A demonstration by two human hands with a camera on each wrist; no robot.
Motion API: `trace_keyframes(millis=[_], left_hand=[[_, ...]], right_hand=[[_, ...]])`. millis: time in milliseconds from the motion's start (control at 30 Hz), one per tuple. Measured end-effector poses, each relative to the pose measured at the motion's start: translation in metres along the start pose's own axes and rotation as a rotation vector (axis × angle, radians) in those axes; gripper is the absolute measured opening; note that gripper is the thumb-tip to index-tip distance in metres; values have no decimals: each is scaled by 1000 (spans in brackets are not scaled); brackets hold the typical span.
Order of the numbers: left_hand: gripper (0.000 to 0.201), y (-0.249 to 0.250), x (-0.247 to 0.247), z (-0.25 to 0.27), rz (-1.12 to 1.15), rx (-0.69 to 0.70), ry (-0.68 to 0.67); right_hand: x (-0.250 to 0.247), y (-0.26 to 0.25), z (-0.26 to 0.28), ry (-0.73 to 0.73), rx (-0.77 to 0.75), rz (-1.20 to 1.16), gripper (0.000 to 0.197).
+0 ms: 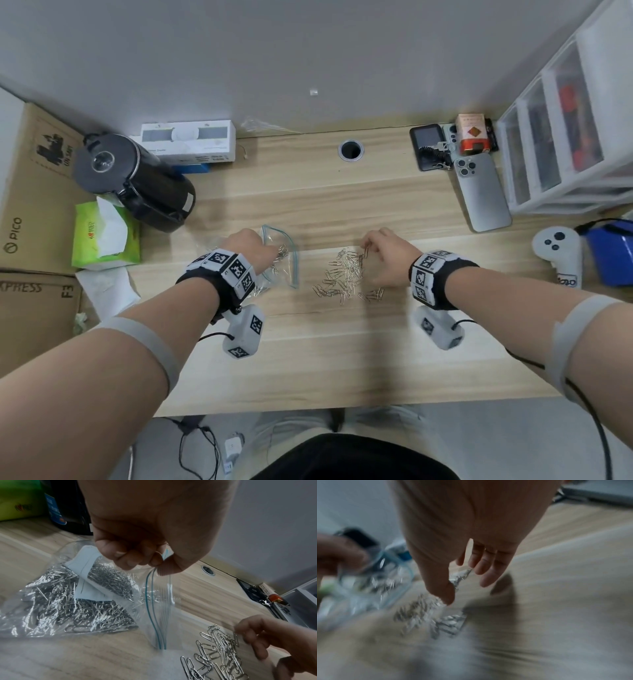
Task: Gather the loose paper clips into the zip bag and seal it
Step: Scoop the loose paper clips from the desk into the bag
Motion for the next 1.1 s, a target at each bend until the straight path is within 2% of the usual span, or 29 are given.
trace_keyframes(millis=[67, 100, 167, 333, 433, 500, 567, 733, 800, 1100], left_hand=[[37, 0, 0, -2, -1, -3, 6], [36, 1, 1, -3, -3, -5, 7], [35, 0, 2, -4, -3, -9, 8], [32, -3, 3, -8, 15, -5, 3], [31, -5, 3, -11, 21, -4, -6], [32, -7, 3, -13, 17, -5, -7], [32, -8, 2, -15, 15, -2, 1], [32, -10, 1, -17, 24, 2, 13], [31, -11, 2, -17, 33, 1, 2], [32, -15, 4, -20, 60, -10, -3]], right_hand=[[2, 7, 2, -92, -5, 250, 107], [4, 7, 3, -110, -15, 305, 117], [8, 8, 1, -97, -40, 307, 122], [18, -4, -11, -78, -109, 194, 106], [20, -8, -14, -9, -127, 118, 84], [20, -10, -13, 46, -142, 137, 76], [20, -13, -10, 87, -169, 186, 79], [23, -18, -8, 24, -179, 267, 117], [26, -21, -10, -5, -177, 312, 116], [32, -25, -20, -3, -188, 201, 61]])
Point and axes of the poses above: each hand's wrist, its own z-axis away from the middle knuckle, its own x-axis out of the palm, y = z × x, the point moved 4 cm from there along -z, towards the middle knuckle, and after that the axes turned 14 degrees about -y, right-handed, at the moved point
